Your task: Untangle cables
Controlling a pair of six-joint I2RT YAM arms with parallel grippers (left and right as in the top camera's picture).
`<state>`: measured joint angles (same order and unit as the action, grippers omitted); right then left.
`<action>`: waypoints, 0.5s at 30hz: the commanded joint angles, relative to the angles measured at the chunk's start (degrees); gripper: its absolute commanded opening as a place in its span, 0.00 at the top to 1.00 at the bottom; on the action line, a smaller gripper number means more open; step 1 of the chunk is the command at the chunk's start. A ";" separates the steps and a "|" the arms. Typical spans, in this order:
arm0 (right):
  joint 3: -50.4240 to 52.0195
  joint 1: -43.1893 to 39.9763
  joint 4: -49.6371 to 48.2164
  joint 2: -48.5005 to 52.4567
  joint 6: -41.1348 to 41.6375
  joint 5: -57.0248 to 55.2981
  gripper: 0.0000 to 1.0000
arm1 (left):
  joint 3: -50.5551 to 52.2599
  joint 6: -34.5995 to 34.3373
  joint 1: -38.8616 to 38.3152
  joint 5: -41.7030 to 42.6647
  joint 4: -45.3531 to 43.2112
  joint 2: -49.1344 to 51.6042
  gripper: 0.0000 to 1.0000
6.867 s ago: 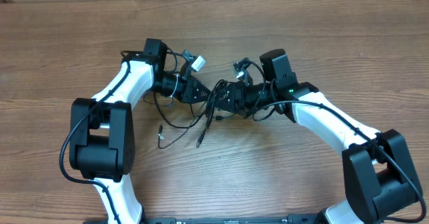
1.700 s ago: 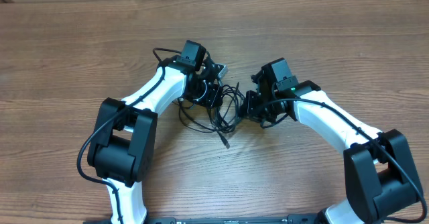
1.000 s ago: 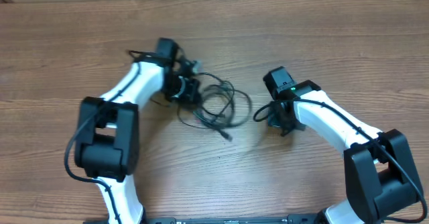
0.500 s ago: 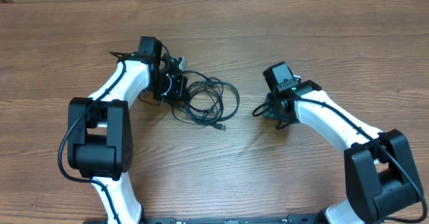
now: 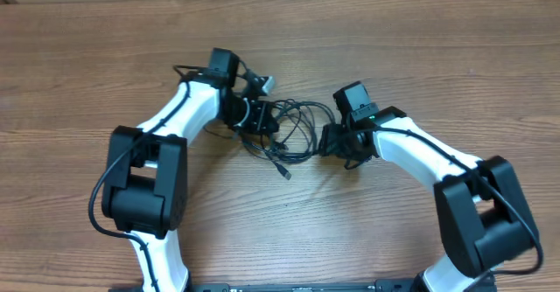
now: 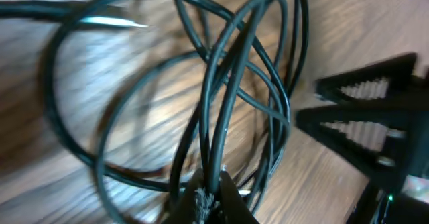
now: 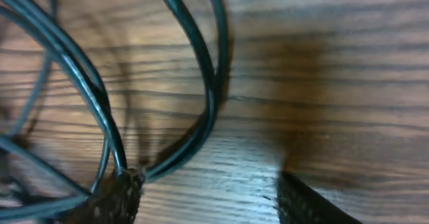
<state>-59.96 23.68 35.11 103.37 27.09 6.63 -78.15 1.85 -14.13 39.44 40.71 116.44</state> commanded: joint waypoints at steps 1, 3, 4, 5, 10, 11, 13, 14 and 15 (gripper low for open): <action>-0.09 -0.66 -0.81 0.24 -0.63 -0.63 0.35 | -0.37 0.70 -1.73 0.63 -0.57 1.09 0.96; -0.09 -0.96 -0.81 0.24 -0.63 -2.12 0.34 | -0.37 0.70 -2.10 0.63 -0.63 1.09 0.96; -0.09 -1.05 -0.92 0.24 -0.63 -3.28 0.34 | -0.37 0.70 -2.19 0.63 -0.66 1.09 0.96; -0.09 -1.05 -1.16 0.24 -1.07 -3.93 0.33 | -0.37 0.70 -2.19 0.63 -0.68 1.09 0.96; -1.38 -1.25 -3.72 0.24 -4.74 -3.65 0.31 | -0.37 0.72 -2.19 -0.59 -0.61 1.09 0.95; -3.02 -1.57 -3.26 0.24 -5.11 -1.88 0.31 | -0.37 0.72 -2.21 -2.21 -0.50 1.09 0.95; -5.27 -1.77 -2.91 0.24 -6.51 0.90 0.31 | -0.37 0.72 -2.29 -2.56 -0.48 1.09 0.94; -6.16 -1.75 -2.86 0.24 -6.64 0.96 0.31 | -0.37 0.72 -2.32 -2.43 -0.50 1.09 0.94; -6.64 -1.75 -2.95 0.24 -6.78 0.87 0.31 | -0.37 0.72 -2.36 -2.36 -0.50 1.09 0.94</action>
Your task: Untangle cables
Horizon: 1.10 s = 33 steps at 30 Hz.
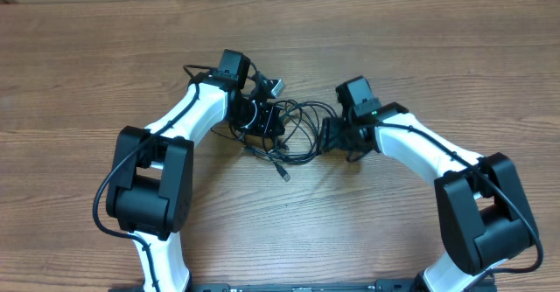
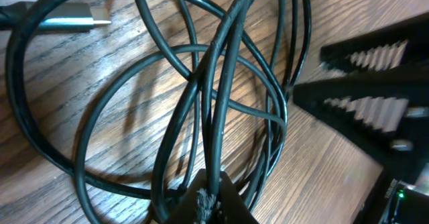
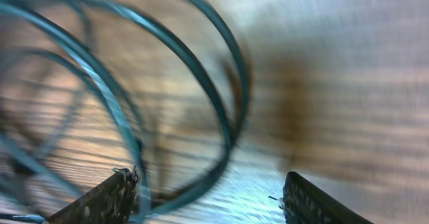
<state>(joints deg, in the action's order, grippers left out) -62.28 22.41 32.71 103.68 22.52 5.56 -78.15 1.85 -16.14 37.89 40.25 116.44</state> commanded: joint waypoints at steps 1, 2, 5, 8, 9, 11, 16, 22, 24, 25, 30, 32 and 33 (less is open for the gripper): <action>-4.74 -0.48 -0.94 -0.07 -2.95 1.97 0.31 | -0.37 0.72 -0.37 -0.76 -0.04 1.09 0.94; -4.79 -0.48 -1.51 -0.04 -3.10 1.75 0.31 | -0.37 0.72 -0.42 -0.76 -0.04 1.09 0.94; -4.63 -0.39 -2.58 0.09 -3.10 -0.66 0.31 | -0.37 0.72 -0.44 -0.76 -0.04 1.09 0.94; -4.50 -0.13 -3.37 0.52 -3.08 -2.99 0.31 | -0.37 0.72 -0.44 -0.79 -0.04 1.09 0.94; -4.50 -0.15 -3.61 0.87 -3.08 -3.17 0.32 | -0.37 0.72 -0.44 -0.79 -0.04 1.09 0.94; -4.48 -0.15 -4.22 1.79 -3.08 -3.15 0.32 | -0.37 0.72 -0.44 -0.79 -0.04 1.09 0.94; -4.48 -0.13 -7.02 4.74 -3.10 -3.17 0.32 | -0.37 0.72 -0.44 -0.79 -0.09 1.09 0.94; -4.48 -0.28 -5.62 6.86 -3.08 -11.56 0.30 | -0.37 0.66 -0.42 -2.19 -0.15 1.09 0.94; -4.48 -0.70 -2.60 6.86 -3.10 -15.34 0.30 | -0.37 -1.25 -0.42 -6.67 -0.07 1.09 0.94; -4.48 -0.94 -1.03 6.86 -3.10 -16.68 0.30 | -0.37 -2.60 -0.42 -9.40 -0.07 1.09 0.94; -2.71 -1.66 3.93 7.04 -3.15 -21.53 0.27 | -0.39 -4.04 -0.37 -14.19 -0.20 1.09 0.93; -1.49 -1.66 4.17 7.04 -3.13 -23.71 0.26 | -0.39 -4.28 -0.37 -15.30 -0.15 1.09 0.93; -0.94 -1.66 4.50 7.04 -3.10 -25.07 0.25 | -0.39 -4.96 -0.37 -16.90 -0.07 1.09 0.93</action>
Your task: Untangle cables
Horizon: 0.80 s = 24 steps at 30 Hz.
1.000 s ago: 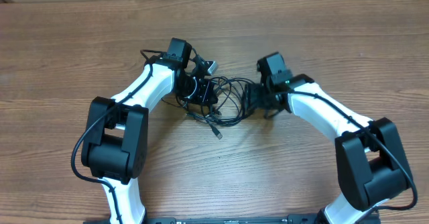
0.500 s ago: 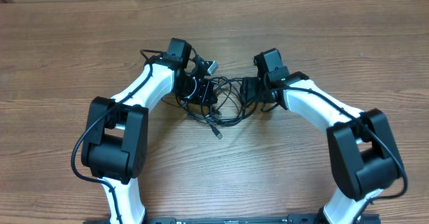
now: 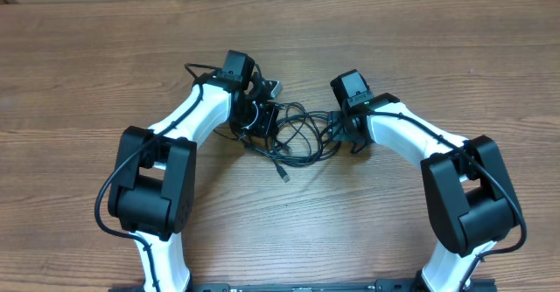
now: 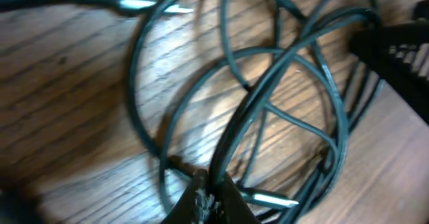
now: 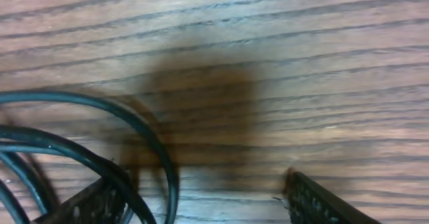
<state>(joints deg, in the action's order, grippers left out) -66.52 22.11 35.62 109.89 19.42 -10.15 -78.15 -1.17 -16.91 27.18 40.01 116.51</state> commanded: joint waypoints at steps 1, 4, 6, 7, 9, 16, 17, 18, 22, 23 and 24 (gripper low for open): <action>3.80 -1.36 2.10 0.83 0.00 -10.84 0.25 | -0.39 -2.99 0.44 -8.63 0.28 1.03 0.93; 4.48 -1.60 4.50 0.83 0.00 -15.21 0.24 | -0.39 -6.19 0.70 -16.41 0.72 1.03 0.93; 4.48 -2.01 6.49 0.83 0.00 -17.55 0.24 | -0.42 -8.41 1.11 -21.44 1.33 1.03 0.91; 4.48 -2.40 7.54 0.83 -0.02 -18.73 0.24 | -0.52 -9.57 1.51 -23.80 1.86 1.03 0.90; 4.48 -3.48 9.27 0.83 -0.02 -20.44 0.23 | -1.01 -10.73 2.49 -26.69 3.32 1.03 0.90; 4.48 -9.25 12.09 0.83 0.02 -18.75 0.24 | -2.05 -12.61 9.53 -26.12 7.39 1.03 0.89; 4.48 -9.75 12.15 0.83 0.00 -17.59 0.24 | -2.05 -12.59 10.49 -25.11 7.67 1.03 0.89; 4.48 -10.16 12.52 0.83 0.02 -16.96 0.24 | -2.05 -12.61 11.63 -24.74 8.09 1.03 0.89; 4.48 -10.29 11.93 0.83 -0.07 -13.27 0.24 | -2.05 -13.05 14.45 -21.24 8.66 1.03 0.81; 4.48 -10.25 11.47 0.83 -0.96 -11.02 0.24 | -2.05 -12.31 14.91 -17.59 8.55 1.03 0.77; 4.48 -10.05 11.04 0.83 -2.67 -7.89 0.24 | -2.05 -10.38 15.13 -12.87 8.33 1.03 0.75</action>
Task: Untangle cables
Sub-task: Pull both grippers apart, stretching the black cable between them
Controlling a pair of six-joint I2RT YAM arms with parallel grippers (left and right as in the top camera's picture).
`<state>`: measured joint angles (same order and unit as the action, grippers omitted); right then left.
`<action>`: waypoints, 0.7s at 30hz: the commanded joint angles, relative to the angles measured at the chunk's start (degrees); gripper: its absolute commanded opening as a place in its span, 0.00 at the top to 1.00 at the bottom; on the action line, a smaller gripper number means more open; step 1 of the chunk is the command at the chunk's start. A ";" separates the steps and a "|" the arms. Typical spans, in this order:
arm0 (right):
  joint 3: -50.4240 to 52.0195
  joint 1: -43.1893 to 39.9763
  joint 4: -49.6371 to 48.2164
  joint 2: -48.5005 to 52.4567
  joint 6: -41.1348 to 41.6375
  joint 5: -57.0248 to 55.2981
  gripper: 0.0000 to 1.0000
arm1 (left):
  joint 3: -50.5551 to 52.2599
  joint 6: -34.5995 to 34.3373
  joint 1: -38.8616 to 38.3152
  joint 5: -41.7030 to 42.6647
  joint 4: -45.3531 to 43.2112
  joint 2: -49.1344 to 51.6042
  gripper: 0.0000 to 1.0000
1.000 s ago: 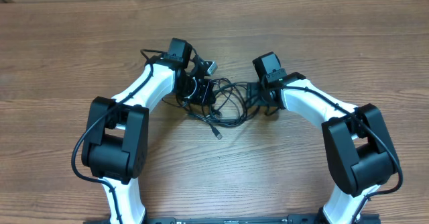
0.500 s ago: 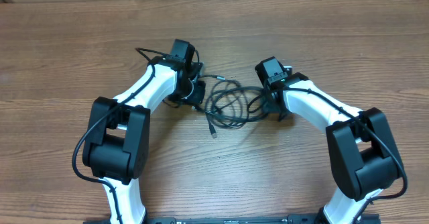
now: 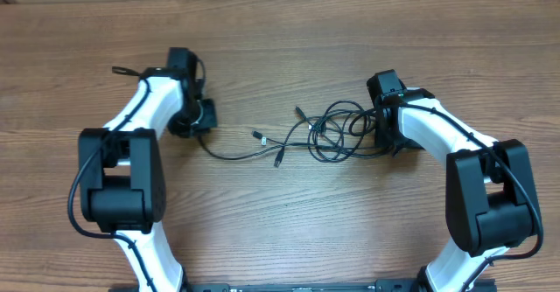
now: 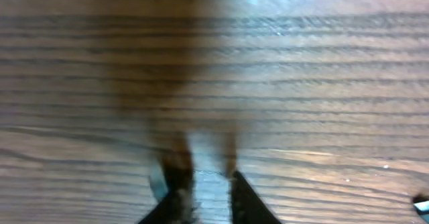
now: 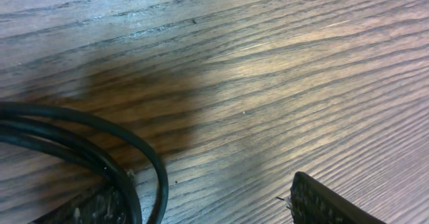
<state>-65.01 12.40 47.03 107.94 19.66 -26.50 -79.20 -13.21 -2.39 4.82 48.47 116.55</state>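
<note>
The black cables lie mid-table in the overhead view. A coiled tangle (image 3: 338, 135) sits right of centre, and one thin strand (image 3: 232, 155) trails left from it towards my left gripper (image 3: 199, 117). Loose plug ends (image 3: 278, 160) lie between them. In the blurred left wrist view my left gripper (image 4: 206, 197) shows a gap with bare wood between its fingers. My right gripper (image 3: 383, 133) stands at the coil's right edge. It is open (image 5: 208, 200), with cable loops (image 5: 80, 140) curving over its left finger (image 5: 100, 207).
Brown wooden table (image 3: 280, 231) all round. The white arms reach in from the front edge on both sides. No other objects show.
My left gripper was shut on strands at the tangle in the centre; it is now far to the left with its fingers apart. A strand lies drawn out leftwards. Coil and right gripper sit further right.
At first both grippers were at one compact tangle in the middle, the left shut on strands, the right open beside loops. The right gripper then stood closer to the tangle. Now the arms are wide apart and the cables are spread out, one strand lying separate on the left.
</note>
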 commanded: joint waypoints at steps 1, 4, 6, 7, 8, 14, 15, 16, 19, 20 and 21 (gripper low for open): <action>2.97 -0.13 -0.74 2.78 -4.24 11.23 0.25 | -1.01 4.22 0.61 13.99 -0.37 0.98 0.71; 2.97 0.85 -1.99 2.78 -8.28 19.78 0.24 | -1.01 14.62 -0.24 30.08 -0.52 0.98 0.60; 2.97 2.05 -2.51 2.78 -9.79 23.12 0.24 | -1.01 19.43 -1.57 37.46 -0.35 0.98 0.53; 2.97 2.89 -2.80 2.78 -9.79 23.45 0.25 | -1.01 20.00 -2.51 38.29 -0.48 0.98 0.49; 2.97 3.72 -3.02 2.78 -9.77 23.43 0.25 | -1.03 20.09 -3.50 37.83 -0.72 0.98 0.44; 2.97 8.44 -3.45 2.78 -7.65 22.77 0.24 | -8.33 10.62 -11.89 23.96 -1.79 0.98 0.29; 2.97 8.31 -3.43 2.78 -7.48 22.80 0.24 | -10.75 8.90 -12.68 21.22 -1.27 0.98 0.28; 2.97 8.13 -3.39 2.78 -7.48 22.82 0.24 | -12.61 8.02 -13.20 19.45 -0.59 0.98 0.28; 2.97 7.56 -3.39 2.78 -7.52 24.35 0.23 | -19.12 5.88 -15.39 11.87 2.84 0.98 0.26; 2.97 7.43 -3.39 2.78 -7.54 24.90 0.23 | -21.05 5.01 -16.22 8.33 3.96 0.98 0.25; 2.97 7.23 -3.39 2.78 -7.56 25.31 0.23 | -22.21 4.28 -16.85 5.49 4.55 0.98 0.25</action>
<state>-64.58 19.99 43.07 107.53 11.94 -3.84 -96.03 -4.36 -17.32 22.90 51.44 117.62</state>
